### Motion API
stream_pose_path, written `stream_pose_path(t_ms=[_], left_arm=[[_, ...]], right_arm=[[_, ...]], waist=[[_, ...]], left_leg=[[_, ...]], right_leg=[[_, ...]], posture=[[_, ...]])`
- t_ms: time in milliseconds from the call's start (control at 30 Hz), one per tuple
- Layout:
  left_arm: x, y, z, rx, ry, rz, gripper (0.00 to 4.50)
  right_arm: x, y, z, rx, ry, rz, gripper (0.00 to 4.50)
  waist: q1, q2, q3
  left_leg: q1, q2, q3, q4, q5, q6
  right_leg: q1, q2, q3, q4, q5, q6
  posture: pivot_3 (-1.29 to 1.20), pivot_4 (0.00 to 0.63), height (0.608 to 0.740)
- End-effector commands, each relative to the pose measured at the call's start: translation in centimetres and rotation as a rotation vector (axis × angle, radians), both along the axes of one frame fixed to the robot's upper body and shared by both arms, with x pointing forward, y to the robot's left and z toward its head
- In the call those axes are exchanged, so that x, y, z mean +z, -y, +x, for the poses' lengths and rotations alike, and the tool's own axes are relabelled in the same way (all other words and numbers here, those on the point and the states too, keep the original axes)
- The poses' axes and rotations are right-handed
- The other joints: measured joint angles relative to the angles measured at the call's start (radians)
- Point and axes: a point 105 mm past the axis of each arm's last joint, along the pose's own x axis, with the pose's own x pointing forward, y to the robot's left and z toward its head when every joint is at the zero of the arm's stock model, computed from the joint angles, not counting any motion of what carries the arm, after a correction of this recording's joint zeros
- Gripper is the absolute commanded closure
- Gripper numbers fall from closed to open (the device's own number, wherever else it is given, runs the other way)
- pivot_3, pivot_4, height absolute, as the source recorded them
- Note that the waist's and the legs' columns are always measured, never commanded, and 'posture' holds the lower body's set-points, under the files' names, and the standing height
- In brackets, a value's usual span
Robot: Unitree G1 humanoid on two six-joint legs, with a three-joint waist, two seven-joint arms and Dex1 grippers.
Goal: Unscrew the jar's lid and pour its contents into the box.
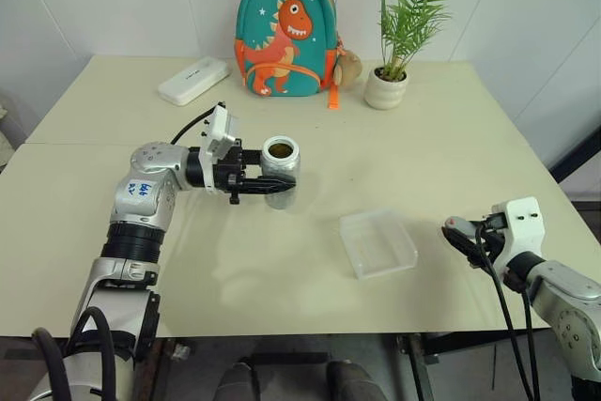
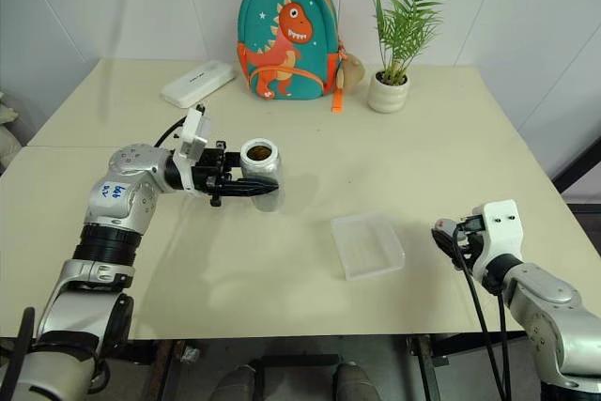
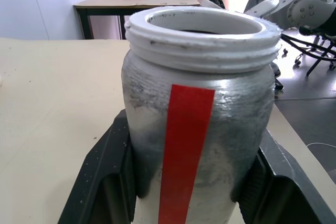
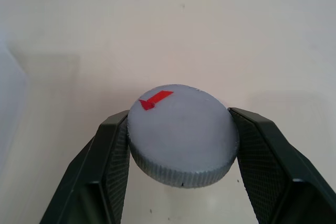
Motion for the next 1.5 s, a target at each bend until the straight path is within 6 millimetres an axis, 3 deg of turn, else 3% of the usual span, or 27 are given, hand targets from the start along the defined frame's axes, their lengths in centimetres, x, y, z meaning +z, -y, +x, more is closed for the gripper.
stream_pose_path(t_ms=[33, 200, 333, 500, 600, 733, 933, 1033, 1133, 1233, 1367, 1433, 1500], left_arm=[[1.3, 0.6, 0.2, 0.003, 0.073, -0.005, 2.57], [1.5, 1.1, 1.8, 0.112, 0.121, 0.014, 2.57], [1.8, 2.1, 3.1, 0.186, 0.163, 0.035, 2.57], [2.2, 3.6, 2.8, 0.137, 0.225, 0.030, 2.57], [2.6, 5.1, 2.6, 0.108, 0.296, 0.038, 2.57], [2.8, 7.2, 2.5, 0.051, 0.439, 0.065, 2.57], [1.9, 10.0, 3.2, 0.048, 0.773, 0.240, 2.57], [1.4, 12.7, 1.8, -0.047, 1.088, 0.305, 2.57], [2.4, 14.9, 0.8, -0.072, 1.333, 0.281, 2.57], [2.3, 16.1, -0.6, -0.141, 1.563, 0.264, 2.57], [1.9, 16.8, -2.0, -0.198, 1.733, 0.198, 2.57], [-1.0, 17.2, -1.3, -0.260, 1.962, 0.312, 2.57], [-2.0, 17.3, -1.0, -0.265, 2.121, 0.306, 2.57]], right_arm=[[0.4, 0.9, -0.2, -0.021, 0.024, -0.055, 1.63], [0.2, 1.0, -0.6, 0.011, 0.011, -0.062, 0.09], [1.4, 0.8, -1.3, 0.079, 0.063, -0.059, 0.04], [2.7, -0.2, -2.6, 0.189, 0.122, -0.033, 0.04], [5.9, -2.3, -5.1, 0.388, 0.288, 0.056, 0.04], [7.4, -3.2, -7.5, 0.522, 0.314, 0.155, 0.04], [6.8, -2.7, -7.5, 0.527, 0.248, 0.070, 0.04], [7.1, -2.6, -8.0, 0.526, 0.244, 0.067, 0.04], [7.3, -2.2, -8.4, 0.507, 0.242, 0.050, 0.04], [7.6, -2.0, -8.6, 0.482, 0.254, 0.042, 0.04], [7.8, -2.1, -8.6, 0.457, 0.269, 0.043, 0.04], [7.8, -2.4, -8.6, 0.451, 0.277, 0.041, 0.04], [7.9, -2.6, -8.4, 0.447, 0.286, 0.042, 0.04]], waist=[[0.003, 0.000, 0.000], [0.006, 0.000, 0.000], [0.007, 0.000, 0.000], [0.007, 0.000, 0.000], [0.007, 0.000, 0.000], [0.008, 0.000, 0.000], [0.006, 0.000, 0.000], [0.008, 0.000, 0.000], [0.011, -0.001, 0.001], [0.010, -0.002, 0.001], [0.005, -0.002, 0.001], [0.006, -0.002, 0.001], [0.007, -0.002, 0.001]], left_leg=[[0.000, 0.000, 0.000, 0.000, 0.000, 0.000], [0.000, 0.000, 0.000, 0.000, 0.000, 0.000], [0.000, 0.000, 0.000, 0.001, 0.000, 0.000], [0.000, -0.001, 0.000, 0.000, 0.000, 0.000], [-0.001, 0.000, -0.001, -0.001, 0.000, 0.000], [-0.001, 0.000, -0.002, -0.001, -0.001, -0.001], [-0.001, -0.001, -0.001, 0.002, -0.001, -0.001], [-0.001, -0.001, -0.001, 0.002, -0.001, -0.001], [-0.002, -0.001, -0.001, 0.003, -0.001, -0.001], [-0.003, -0.002, -0.001, 0.004, -0.001, 0.000], [-0.002, -0.002, -0.001, 0.003, -0.003, -0.003], [-0.002, -0.002, -0.001, 0.003, -0.004, -0.004], [-0.002, -0.002, -0.001, 0.003, -0.004, -0.005]], right_leg=[[0.000, 0.000, 0.000, 0.000, 0.000, 0.000], [0.000, 0.000, 0.000, 0.000, 0.001, 0.002], [0.000, 0.000, 0.000, 0.000, 0.002, 0.003], [0.001, 0.000, 0.000, -0.002, 0.006, 0.012], [0.000, 0.001, 0.000, -0.002, 0.008, 0.015], [0.002, 0.002, 0.000, -0.003, 0.009, 0.017], [0.005, 0.002, 0.002, -0.011, 0.006, 0.008], [0.005, 0.002, 0.003, -0.012, 0.006, 0.006], [0.005, 0.002, 0.004, -0.012, 0.005, 0.006], [0.005, 0.001, 0.004, -0.014, 0.006, 0.007], [0.005, 0.001, 0.005, -0.015, 0.006, 0.007], [0.004, 0.001, 0.005, -0.015, 0.006, 0.007], [0.004, 0.001, 0.005, -0.015, 0.006, 0.007]], posture=[[0.00, 0.150, 0.740], [0.00, 0.150, 0.740], [0.00, 0.150, 0.740], [0.00, 0.150, 0.740], [0.00, 0.150, 0.740], [0.00, 0.150, 0.740], [0.00, 0.150, 0.740], [0.00, 0.150, 0.740], [0.00, 0.150, 0.740], [0.00, 0.150, 0.740], [0.00, 0.150, 0.740], [0.00, 0.150, 0.740], [0.00, 0.150, 0.740]])
